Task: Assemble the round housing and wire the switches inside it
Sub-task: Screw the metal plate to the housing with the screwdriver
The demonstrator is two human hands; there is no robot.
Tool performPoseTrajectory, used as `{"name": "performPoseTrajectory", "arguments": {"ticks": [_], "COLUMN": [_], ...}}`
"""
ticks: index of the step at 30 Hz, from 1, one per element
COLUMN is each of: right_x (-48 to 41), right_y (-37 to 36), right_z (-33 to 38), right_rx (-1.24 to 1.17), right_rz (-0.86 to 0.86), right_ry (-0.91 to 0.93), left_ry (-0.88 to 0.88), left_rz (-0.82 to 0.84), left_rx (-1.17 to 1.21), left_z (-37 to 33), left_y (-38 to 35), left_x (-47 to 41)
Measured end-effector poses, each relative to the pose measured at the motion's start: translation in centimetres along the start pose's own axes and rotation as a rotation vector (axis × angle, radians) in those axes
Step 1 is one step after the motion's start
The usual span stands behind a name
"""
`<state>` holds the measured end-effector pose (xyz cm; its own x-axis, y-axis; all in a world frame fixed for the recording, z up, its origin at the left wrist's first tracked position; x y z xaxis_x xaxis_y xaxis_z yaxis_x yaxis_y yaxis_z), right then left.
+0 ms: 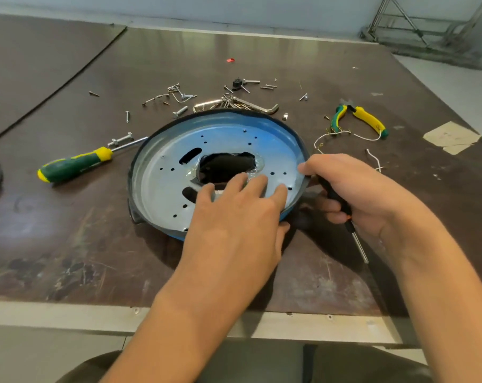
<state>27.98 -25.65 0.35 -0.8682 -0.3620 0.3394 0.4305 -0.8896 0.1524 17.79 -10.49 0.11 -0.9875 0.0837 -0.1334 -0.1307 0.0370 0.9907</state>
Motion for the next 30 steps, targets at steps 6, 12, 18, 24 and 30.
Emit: {"name": "performPoseTrajectory", "arguments": {"ticks": [6, 12, 18, 24, 30], "right_x": [0.9, 0.8, 0.2, 0.2, 0.2], "right_y": [-0.2, 0.3, -0.7, -0.5, -1.3], "right_z": [1.4, 1.3, 0.2, 0.0, 0.0], "right_rx": [-0.048, -0.200, -0.253, -0.364, -0.446], "right_rz": [-0.004, -0.009, 0.201, 0.266, 0.356], "right_ry": [0.158, 0.146, 0.183, 0.157, 0.158], "left_ry": [0.020, 0.034, -0.020, -0.015, -0.014], "left_rz": [-0.077, -0.179, -0.210, -0.244, -0.227], "left_rx": [0.119, 0.581, 0.721, 0.837, 0.902], "left_z": [0.8, 3.5, 3.3, 3.5, 3.8], "left_y": [1.6, 3.1, 3.7, 4.0, 3.7], "left_x": [0.3, 0.4, 0.3, 0.3, 0.3]}}
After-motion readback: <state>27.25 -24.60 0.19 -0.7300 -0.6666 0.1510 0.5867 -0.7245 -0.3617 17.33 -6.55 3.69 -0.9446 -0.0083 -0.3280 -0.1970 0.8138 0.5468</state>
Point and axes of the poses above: each hand's wrist, its own x-axis away from the middle knuckle, its own y-axis out of the back of the hand, z = x × y, the point moved 1 cm from there along -x, towards the middle knuckle, and after that the axes turned 3 degrees about -x, right-handed, at the moved point
